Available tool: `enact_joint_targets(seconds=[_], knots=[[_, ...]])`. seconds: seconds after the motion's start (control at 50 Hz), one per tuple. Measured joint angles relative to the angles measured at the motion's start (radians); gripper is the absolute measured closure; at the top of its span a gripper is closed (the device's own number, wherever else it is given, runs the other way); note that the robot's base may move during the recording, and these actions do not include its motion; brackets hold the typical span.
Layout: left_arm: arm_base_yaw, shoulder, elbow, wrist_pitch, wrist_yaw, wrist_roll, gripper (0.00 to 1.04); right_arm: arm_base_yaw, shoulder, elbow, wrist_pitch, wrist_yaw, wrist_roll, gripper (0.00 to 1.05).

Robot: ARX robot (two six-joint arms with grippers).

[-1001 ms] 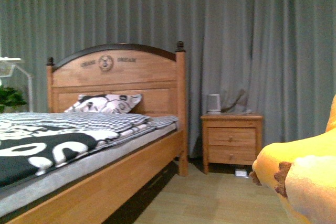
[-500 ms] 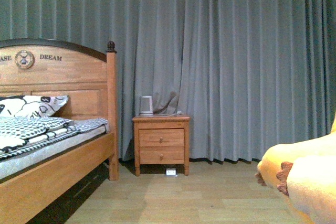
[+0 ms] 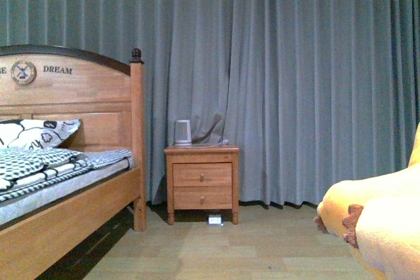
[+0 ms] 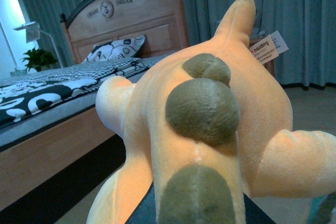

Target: Put away toys

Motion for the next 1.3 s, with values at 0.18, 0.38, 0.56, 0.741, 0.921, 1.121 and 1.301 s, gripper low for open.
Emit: enact_joint_targets(seconds=[0.18,0.38,0.56,0.741,0.921,1.121,1.301], knots=[[0.000,0.000,0.000,0.000,0.000,0.000,0.06,0.000,0.000,0.000,0.000,0.001,0.000,0.98],[0.000,0.000,0.000,0.000,0.000,0.000,0.06,0.000,0.000,0.000,0.000,0.002,0.000,0.98],[0.000,0.000,0.000,0.000,0.000,0.000,0.06,0.000,0.000,0.000,0.000,0.003,0.000,0.98],[0.000,0.000,0.000,0.000,0.000,0.000,0.06,0.000,0.000,0.000,0.000,0.002,0.000,0.98],[0.000,0.000,0.000,0.000,0.000,0.000,0.06,0.000,0.000,0.000,0.000,0.002,0.000,0.98],[0.000,0.000,0.000,0.000,0.000,0.000,0.06,0.000,0.000,0.000,0.000,0.002,0.000,0.98],[0.000,0.000,0.000,0.000,0.000,0.000,0.06,0.000,0.000,0.000,0.000,0.002,0.000,0.98]])
